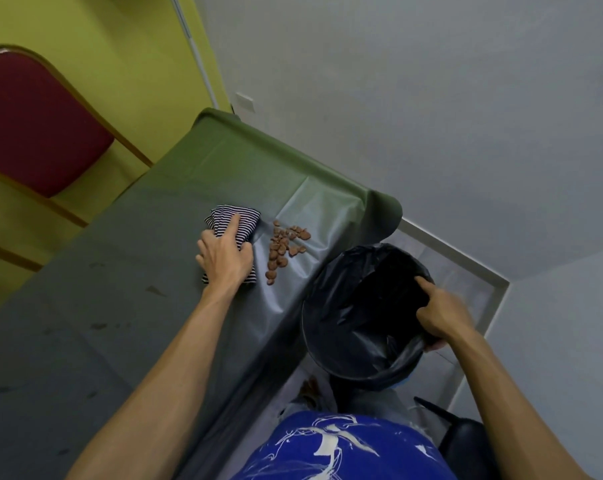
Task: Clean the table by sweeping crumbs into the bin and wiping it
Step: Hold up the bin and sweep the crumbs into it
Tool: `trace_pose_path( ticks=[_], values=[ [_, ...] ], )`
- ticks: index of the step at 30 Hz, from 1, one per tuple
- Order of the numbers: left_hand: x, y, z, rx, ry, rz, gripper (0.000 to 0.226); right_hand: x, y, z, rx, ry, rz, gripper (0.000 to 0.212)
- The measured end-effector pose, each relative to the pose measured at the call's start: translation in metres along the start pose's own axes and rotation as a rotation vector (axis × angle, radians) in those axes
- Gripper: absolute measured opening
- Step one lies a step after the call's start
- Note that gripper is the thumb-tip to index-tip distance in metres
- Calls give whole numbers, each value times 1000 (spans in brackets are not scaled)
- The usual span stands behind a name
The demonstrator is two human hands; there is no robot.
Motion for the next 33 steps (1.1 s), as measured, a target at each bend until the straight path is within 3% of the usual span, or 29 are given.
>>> trace_pose_path(
  ticks=[4,15,26,30,33],
  values=[
    [7,4,-12,-9,61,-13,62,3,-5,-2,-46,-15,-25,77],
    [17,18,-32,95,322,162,65,7,-9,-1,-89,-42,-38,80],
    [-32,43,-69,88,479,211,66,2,-13,5,-28,-20,-16,80],
    [-68,57,-97,39,703,381,65,1,-12,5,-60,-16,-31,79],
    [-81,53,-101,-72,723,438,65,0,-11,3,-92,-39,-54,80]
  ],
)
Point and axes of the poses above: each hand's wrist, its own x-axis towards the middle knuckle, its own y-axis out of the palm, z = x × y, the point moved 2 cm from there along x, towards the middle knuckle, and after that the axes turned 9 degrees about y, right-handed, at the moved point
